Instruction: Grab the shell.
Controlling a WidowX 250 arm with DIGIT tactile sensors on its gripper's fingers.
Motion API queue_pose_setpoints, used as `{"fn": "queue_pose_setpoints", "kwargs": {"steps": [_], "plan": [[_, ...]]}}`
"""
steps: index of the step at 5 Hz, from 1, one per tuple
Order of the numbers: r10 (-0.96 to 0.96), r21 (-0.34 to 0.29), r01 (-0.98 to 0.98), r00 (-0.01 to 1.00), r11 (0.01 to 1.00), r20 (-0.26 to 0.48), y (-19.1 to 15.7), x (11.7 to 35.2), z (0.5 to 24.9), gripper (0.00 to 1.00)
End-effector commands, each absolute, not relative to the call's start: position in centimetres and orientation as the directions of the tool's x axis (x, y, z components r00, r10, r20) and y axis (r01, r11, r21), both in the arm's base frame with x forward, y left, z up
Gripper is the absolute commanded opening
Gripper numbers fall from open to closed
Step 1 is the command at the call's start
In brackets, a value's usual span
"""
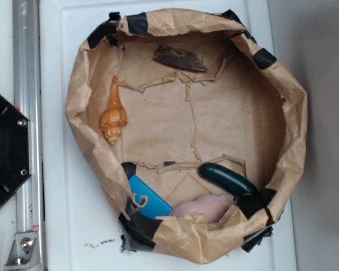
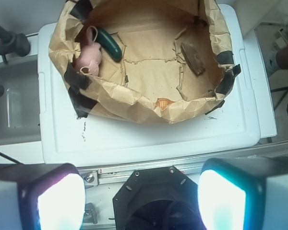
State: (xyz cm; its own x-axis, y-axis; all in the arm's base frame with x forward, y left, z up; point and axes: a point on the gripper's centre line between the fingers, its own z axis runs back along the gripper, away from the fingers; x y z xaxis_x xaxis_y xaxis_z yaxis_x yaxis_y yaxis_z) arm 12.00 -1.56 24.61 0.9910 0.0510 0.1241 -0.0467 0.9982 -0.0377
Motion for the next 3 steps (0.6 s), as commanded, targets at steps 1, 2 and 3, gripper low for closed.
{"fn": "queue_pose_setpoints", "kwargs": {"steps": [1, 2, 3], "plan": [[0.051, -0.038, -0.047, 0.991, 0.998, 0.124, -1.6, 12.0, 24.6, 1.0], [0.21, 0.045, -0.217, 0.971, 0.975, 0.116, -0.3, 17.0, 22.6, 1.0], [0.453, -0.027, -0.452, 0.889, 0.891, 0.059, 0.7, 21.5, 19.3, 1.0]]}}
